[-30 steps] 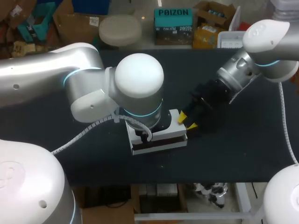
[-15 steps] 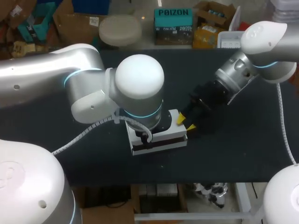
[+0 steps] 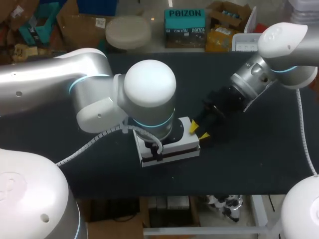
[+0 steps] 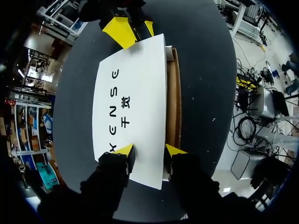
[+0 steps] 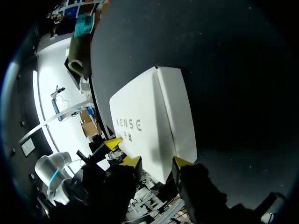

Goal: Assemble the packaging by folding the flat box into shape, placing the metal phone stand inside, and closing the box properly

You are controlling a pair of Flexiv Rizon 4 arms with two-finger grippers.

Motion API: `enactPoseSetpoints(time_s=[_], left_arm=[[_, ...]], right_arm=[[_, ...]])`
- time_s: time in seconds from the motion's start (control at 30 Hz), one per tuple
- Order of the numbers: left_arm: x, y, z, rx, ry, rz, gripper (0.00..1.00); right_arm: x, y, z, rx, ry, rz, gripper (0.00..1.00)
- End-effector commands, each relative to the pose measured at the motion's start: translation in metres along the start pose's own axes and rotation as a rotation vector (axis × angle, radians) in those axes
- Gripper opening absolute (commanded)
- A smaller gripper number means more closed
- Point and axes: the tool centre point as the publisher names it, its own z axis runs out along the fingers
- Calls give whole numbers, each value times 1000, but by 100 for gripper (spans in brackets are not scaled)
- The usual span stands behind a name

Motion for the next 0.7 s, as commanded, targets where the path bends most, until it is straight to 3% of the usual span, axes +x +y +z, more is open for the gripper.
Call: enactPoseSetpoints(time_s=[0.03, 0.43, 0.53, 0.67, 0.7], left_arm=[[4, -2, 4, -8, -2, 2, 40], [8, 0, 5, -5, 2, 1, 40], [8, 0, 4, -1, 1, 0, 40], [9, -1, 3, 0, 0, 2, 40], [9, -1, 3, 0, 0, 3, 40]], right_arm=[[0, 0, -1, 5, 0, 1, 44], [-1, -6, -9, -18, 1, -2, 40], [0, -9, -12, -31, -1, -4, 32], [2, -14, -15, -44, -3, -11, 1], [2, -15, -16, -47, -4, -14, 0]])
